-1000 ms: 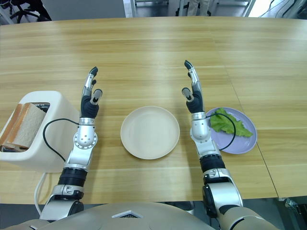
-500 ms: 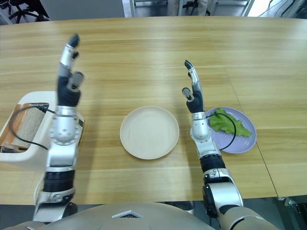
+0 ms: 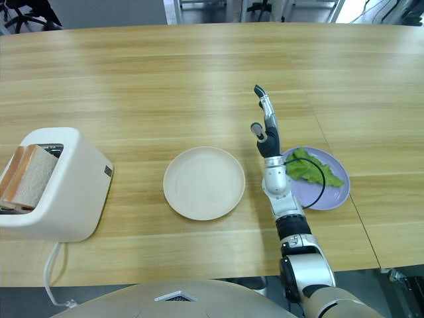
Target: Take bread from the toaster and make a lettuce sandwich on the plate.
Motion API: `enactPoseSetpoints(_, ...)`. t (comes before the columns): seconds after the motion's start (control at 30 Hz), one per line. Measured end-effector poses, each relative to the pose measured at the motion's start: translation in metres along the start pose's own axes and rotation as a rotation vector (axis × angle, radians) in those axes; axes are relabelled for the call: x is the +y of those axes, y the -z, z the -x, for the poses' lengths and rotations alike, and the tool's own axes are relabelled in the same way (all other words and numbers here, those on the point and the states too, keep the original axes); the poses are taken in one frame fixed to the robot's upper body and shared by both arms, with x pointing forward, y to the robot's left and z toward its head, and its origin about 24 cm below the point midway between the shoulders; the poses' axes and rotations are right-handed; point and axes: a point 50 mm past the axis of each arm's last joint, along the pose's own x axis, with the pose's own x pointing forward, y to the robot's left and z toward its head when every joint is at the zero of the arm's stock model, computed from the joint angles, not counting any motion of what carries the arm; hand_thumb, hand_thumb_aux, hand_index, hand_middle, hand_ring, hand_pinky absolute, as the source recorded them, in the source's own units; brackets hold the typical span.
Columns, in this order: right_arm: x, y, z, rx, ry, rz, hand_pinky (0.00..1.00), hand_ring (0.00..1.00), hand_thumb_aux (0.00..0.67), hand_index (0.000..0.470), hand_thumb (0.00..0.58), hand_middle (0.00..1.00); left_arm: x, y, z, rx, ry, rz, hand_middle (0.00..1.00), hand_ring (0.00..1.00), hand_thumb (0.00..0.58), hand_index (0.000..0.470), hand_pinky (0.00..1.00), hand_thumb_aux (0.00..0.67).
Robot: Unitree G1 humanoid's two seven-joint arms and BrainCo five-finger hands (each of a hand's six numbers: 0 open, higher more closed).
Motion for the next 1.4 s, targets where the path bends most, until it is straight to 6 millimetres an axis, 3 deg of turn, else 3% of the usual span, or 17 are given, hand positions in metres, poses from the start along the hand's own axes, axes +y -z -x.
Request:
enactPoseSetpoints(0.17,-0.004,-0.001,-0.001,-0.008,0.004,0.011,0.00,0.00,0.000,0.000,0.000,0.00,-0.027,0.019,0.020,0.069,0.309,-0.259,0.00,0.00,0.000,0.000,0.00,0.000)
enactPoseSetpoints(0.3,-0.005,-0.002,-0.002,-0.012,0.008,0.013,0.00,0.00,0.000,0.000,0.000,0.00,-0.043,0.022,0.021,0.064,0.409,-0.377,0.00,0.00,0.000,0.000,0.00,0.000)
enactPoseSetpoints(0.53,-0.007,-0.002,-0.002,-0.011,0.010,0.018,0.00,0.00,0.000,0.000,0.000,0.00,-0.074,0.013,0.023,0.000,0.499,-0.430,0.00,0.00,0.000,0.000,0.00,0.000)
enactPoseSetpoints(1.07,-0.009,-0.003,-0.002,-0.016,0.012,0.023,0.00,0.00,0.000,0.000,0.000,0.00,-0.089,0.013,0.021,-0.042,0.570,-0.502,0.00,0.00,0.000,0.000,0.00,0.000)
enactPoseSetpoints(1.1,-0.009,-0.002,-0.002,-0.016,0.012,0.023,0.00,0.00,0.000,0.000,0.000,0.00,-0.091,0.011,0.022,-0.050,0.578,-0.490,0.00,0.00,0.144,0.061,0.00,0.089)
enactPoseSetpoints(1.13,-0.009,-0.002,-0.002,-0.016,0.012,0.023,0.00,0.00,0.000,0.000,0.000,0.00,-0.092,0.010,0.024,-0.054,0.586,-0.481,0.00,0.00,0.144,0.061,0.00,0.089)
enactPoseSetpoints(1.17,-0.009,-0.002,-0.002,-0.016,0.012,0.023,0.00,0.00,0.000,0.000,0.000,0.00,-0.093,0.008,0.025,-0.059,0.596,-0.467,0.00,0.00,0.198,0.087,0.00,0.126)
enactPoseSetpoints(1.2,-0.009,-0.002,-0.002,-0.016,0.012,0.024,0.00,0.00,0.000,0.000,0.000,0.00,-0.093,0.007,0.026,-0.063,0.601,-0.458,0.00,0.00,0.307,0.144,0.00,0.210)
enactPoseSetpoints(1.33,-0.009,-0.002,-0.002,-0.015,0.012,0.023,0.00,0.00,0.000,0.000,0.000,0.00,-0.093,0.002,0.026,-0.080,0.609,-0.432,0.00,0.00,0.337,0.162,0.00,0.236)
enactPoseSetpoints(1.37,-0.009,-0.002,-0.002,-0.014,0.013,0.024,0.00,0.00,0.000,0.000,0.000,0.00,-0.094,0.002,0.027,-0.080,0.613,-0.426,0.00,0.00,0.519,0.310,0.00,0.452)
enactPoseSetpoints(1.4,-0.009,-0.002,-0.002,-0.014,0.013,0.024,0.00,0.00,0.000,0.000,0.000,0.00,-0.094,0.002,0.027,-0.080,0.614,-0.420,0.00,0.00,0.519,0.310,0.00,0.452)
